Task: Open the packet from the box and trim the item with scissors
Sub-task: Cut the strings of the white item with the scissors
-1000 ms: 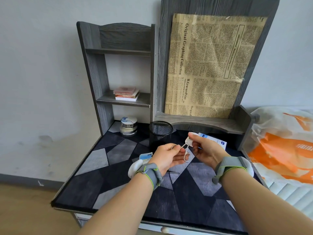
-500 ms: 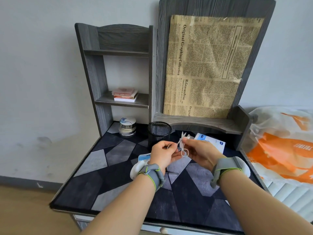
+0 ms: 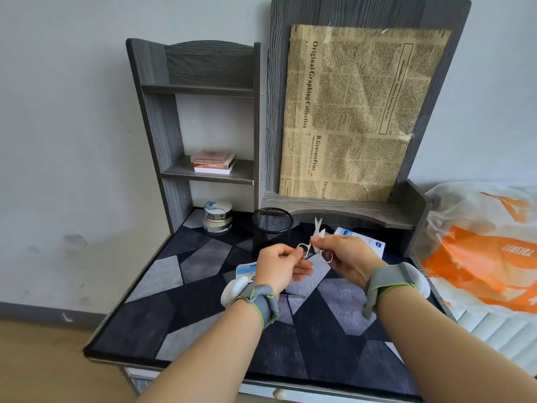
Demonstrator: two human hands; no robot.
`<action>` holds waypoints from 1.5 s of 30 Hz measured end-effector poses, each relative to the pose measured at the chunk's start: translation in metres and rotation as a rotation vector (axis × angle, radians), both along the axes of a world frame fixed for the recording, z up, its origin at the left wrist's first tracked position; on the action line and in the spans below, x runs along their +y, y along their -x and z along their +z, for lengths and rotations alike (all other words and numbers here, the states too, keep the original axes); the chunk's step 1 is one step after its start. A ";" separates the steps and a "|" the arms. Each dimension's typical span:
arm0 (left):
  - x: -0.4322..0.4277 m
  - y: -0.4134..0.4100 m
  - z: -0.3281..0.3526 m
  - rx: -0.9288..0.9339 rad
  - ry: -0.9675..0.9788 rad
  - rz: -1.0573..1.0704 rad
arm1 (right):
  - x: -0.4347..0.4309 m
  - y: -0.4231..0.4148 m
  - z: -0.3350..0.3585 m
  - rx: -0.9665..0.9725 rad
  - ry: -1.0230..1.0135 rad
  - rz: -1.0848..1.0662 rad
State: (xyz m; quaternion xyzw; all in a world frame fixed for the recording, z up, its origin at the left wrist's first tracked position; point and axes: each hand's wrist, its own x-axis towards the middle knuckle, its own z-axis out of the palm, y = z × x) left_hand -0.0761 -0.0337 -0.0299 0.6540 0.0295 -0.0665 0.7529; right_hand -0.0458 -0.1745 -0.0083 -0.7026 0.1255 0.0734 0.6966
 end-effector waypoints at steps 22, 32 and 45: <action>0.003 -0.003 -0.001 0.025 0.000 -0.016 | -0.012 0.000 0.008 0.033 0.020 0.022; 0.009 -0.006 -0.002 0.046 0.061 0.041 | -0.008 0.010 0.010 0.046 0.178 0.103; 0.008 -0.005 -0.003 0.038 0.014 0.041 | -0.002 0.008 0.007 0.065 0.036 0.085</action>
